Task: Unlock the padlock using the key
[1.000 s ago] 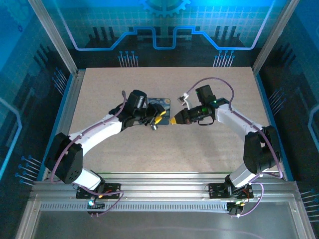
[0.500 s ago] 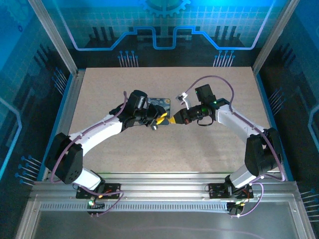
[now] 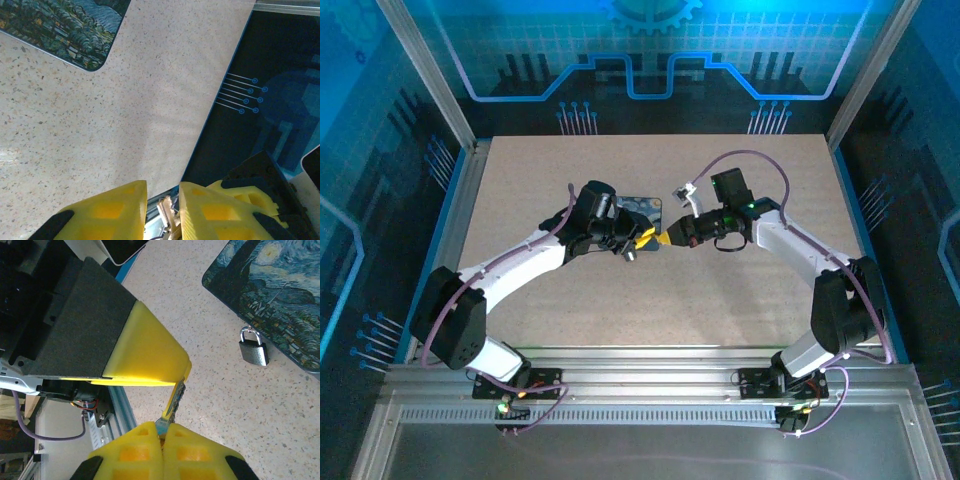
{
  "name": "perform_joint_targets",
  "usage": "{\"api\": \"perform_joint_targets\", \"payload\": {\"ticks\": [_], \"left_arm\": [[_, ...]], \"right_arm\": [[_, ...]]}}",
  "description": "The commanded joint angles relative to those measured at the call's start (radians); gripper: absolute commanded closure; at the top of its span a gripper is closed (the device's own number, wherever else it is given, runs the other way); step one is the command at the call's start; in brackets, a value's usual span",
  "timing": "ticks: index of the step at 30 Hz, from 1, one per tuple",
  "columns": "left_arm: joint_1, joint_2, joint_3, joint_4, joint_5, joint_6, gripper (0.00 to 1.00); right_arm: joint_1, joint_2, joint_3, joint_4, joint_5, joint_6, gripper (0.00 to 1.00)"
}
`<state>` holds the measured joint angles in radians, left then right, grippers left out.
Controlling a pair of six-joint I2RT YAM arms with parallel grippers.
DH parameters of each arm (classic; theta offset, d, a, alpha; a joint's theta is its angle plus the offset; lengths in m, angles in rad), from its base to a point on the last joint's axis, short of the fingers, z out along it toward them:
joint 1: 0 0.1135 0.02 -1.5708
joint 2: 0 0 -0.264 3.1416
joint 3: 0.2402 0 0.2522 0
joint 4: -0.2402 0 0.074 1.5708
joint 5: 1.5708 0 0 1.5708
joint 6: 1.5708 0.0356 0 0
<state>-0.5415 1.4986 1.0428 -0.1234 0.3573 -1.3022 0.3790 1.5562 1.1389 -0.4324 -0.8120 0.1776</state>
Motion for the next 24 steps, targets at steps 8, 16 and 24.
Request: {"api": "perform_joint_targets", "payload": {"ticks": [8, 16, 24], "left_arm": [[-0.005, 0.005, 0.002, 0.030, 0.031, -0.014, 0.83], [-0.004, 0.002, -0.003, 0.038, 0.032, -0.016, 0.91], [0.003, -0.005, -0.009, 0.028, 0.016, -0.004, 1.00]], "right_arm": [[0.030, 0.010, 0.018, 0.030, 0.011, 0.017, 0.97], [0.029, 0.020, 0.025, 0.034, 0.030, 0.029, 0.94], [0.012, 0.007, 0.010, 0.045, 0.025, 0.070, 0.75]]}}
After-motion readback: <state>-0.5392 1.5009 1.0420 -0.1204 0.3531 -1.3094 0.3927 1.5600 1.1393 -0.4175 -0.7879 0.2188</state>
